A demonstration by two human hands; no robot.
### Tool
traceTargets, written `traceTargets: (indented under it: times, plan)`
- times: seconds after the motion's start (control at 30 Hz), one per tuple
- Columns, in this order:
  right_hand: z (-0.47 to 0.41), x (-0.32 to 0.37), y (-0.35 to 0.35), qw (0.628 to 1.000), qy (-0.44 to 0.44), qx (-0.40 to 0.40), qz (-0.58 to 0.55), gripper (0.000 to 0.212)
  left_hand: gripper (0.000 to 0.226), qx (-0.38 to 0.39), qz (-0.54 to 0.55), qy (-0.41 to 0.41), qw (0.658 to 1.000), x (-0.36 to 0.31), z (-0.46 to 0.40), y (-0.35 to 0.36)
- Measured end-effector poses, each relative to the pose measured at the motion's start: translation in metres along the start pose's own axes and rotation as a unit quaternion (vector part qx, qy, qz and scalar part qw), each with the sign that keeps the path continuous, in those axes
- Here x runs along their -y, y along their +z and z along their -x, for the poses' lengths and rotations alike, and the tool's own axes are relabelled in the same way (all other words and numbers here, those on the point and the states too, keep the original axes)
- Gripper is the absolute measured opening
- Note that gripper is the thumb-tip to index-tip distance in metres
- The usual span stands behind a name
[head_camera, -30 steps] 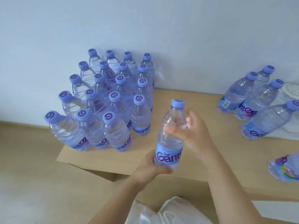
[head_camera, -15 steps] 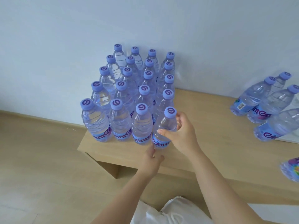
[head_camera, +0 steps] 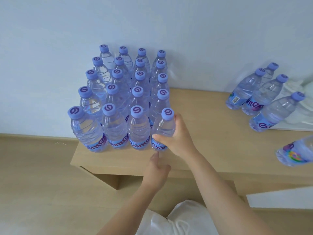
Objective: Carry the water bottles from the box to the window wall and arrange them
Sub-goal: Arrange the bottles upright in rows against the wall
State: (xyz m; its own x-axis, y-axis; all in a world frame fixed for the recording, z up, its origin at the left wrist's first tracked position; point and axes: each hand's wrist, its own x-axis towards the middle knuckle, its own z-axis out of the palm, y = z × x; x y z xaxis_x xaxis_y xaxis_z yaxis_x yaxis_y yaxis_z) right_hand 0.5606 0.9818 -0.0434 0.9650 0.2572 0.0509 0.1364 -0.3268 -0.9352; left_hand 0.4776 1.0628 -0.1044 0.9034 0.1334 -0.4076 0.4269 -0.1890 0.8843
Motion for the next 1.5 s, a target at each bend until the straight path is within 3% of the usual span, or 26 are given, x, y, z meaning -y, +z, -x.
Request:
traceTargets:
  times: [0.07,0.13,0.23,0.33,0.43,0.57,0.7,0.8,0.97,1.17,1.4,1.5]
  plan:
    - [0.002,-0.002,-0.005,1.000,0.012,0.002,0.003,0.088,0.061,0.022,-0.044,0.014,0.999,-0.003,0.004,0.010]
    - [0.005,-0.006,-0.017,0.999,0.034,-0.011,0.013,0.094,0.050,0.036,-0.062,0.039,0.997,-0.009,0.003,0.021]
    - [0.012,-0.015,-0.053,0.996,0.052,-0.064,0.028,0.083,0.040,0.061,-0.084,0.044,0.994,-0.022,-0.007,0.042]
    - [0.023,-0.025,-0.101,0.988,0.066,-0.139,0.031,0.074,0.067,0.087,-0.111,0.044,0.989,-0.042,-0.018,0.069]
    - [0.037,-0.035,-0.154,0.971,0.076,-0.220,0.043,0.066,0.071,0.114,-0.137,0.080,0.981,-0.065,-0.025,0.108]
    - [0.063,-0.055,-0.221,0.933,0.084,-0.339,0.083,0.050,0.072,0.174,-0.156,0.121,0.965,-0.092,-0.029,0.174]
    - [0.095,-0.078,-0.274,0.865,0.108,-0.477,0.111,0.031,0.072,0.236,-0.195,0.157,0.939,-0.113,-0.031,0.238]
    - [0.107,-0.096,-0.303,0.823,0.133,-0.535,0.136,0.033,0.073,0.265,-0.207,0.164,0.928,-0.124,-0.034,0.274]
    - [0.100,-0.118,-0.335,0.829,0.178,-0.515,0.127,0.058,0.074,0.284,-0.220,0.157,0.920,-0.134,-0.045,0.316]
    - [0.080,-0.138,-0.350,0.863,0.158,-0.474,0.072,0.061,0.073,0.272,-0.229,0.153,0.922,-0.139,-0.062,0.346]
    - [0.073,-0.124,-0.354,0.873,0.142,-0.464,0.039,0.040,0.087,0.260,-0.198,0.139,0.935,-0.138,-0.075,0.334]
    - [0.061,-0.097,-0.352,0.896,0.106,-0.431,0.003,0.030,0.086,0.302,-0.105,0.131,0.938,-0.141,-0.075,0.312]
